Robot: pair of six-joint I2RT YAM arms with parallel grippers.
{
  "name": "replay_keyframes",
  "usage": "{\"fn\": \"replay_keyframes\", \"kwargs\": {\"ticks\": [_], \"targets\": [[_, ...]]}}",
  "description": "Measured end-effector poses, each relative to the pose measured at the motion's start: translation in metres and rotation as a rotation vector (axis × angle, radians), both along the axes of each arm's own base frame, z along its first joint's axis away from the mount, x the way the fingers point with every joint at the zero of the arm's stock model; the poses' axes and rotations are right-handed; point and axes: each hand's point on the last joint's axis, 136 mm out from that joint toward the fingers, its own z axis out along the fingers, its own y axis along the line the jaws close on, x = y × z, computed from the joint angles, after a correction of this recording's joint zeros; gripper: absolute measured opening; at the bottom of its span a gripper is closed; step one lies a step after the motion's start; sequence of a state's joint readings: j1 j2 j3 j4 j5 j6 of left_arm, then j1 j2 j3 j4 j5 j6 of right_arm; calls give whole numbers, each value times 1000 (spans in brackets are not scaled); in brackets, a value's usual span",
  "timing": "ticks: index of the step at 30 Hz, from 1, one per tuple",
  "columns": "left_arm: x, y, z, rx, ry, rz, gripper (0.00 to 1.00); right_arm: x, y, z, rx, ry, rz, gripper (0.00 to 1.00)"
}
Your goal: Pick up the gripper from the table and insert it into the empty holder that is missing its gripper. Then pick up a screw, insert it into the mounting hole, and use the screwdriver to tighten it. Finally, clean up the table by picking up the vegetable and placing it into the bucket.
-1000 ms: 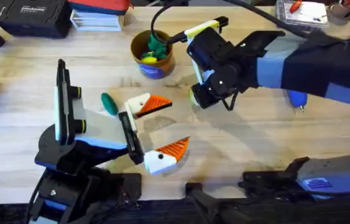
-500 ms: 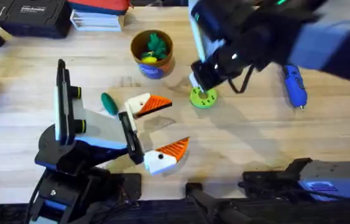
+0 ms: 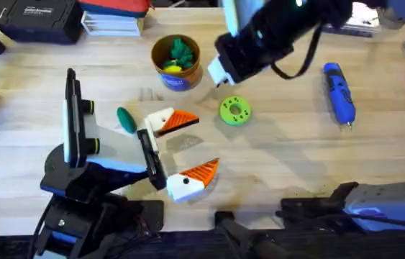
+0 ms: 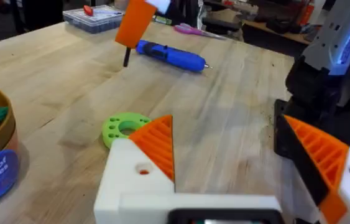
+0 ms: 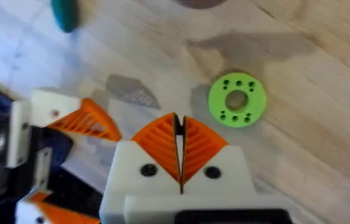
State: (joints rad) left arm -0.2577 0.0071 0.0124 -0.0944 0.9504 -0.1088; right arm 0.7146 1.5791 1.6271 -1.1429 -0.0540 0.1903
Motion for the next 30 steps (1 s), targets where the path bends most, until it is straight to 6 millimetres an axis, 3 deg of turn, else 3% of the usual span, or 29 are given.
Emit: {"fn": "replay_keyframes", "kwargs": {"ticks": [8,13,20,30], "targets": [[0,0,0,0,0,0,985,-21,50,27,42,22,144,7],[0,0,0,0,0,0,985,-37,77,29,68,9,220,7],[0,0,0,0,0,0,985,-57,96,16,45,34,296,7],[0,0,0,0,0,0,985,-63,107,2,22,50,333,7]]}}
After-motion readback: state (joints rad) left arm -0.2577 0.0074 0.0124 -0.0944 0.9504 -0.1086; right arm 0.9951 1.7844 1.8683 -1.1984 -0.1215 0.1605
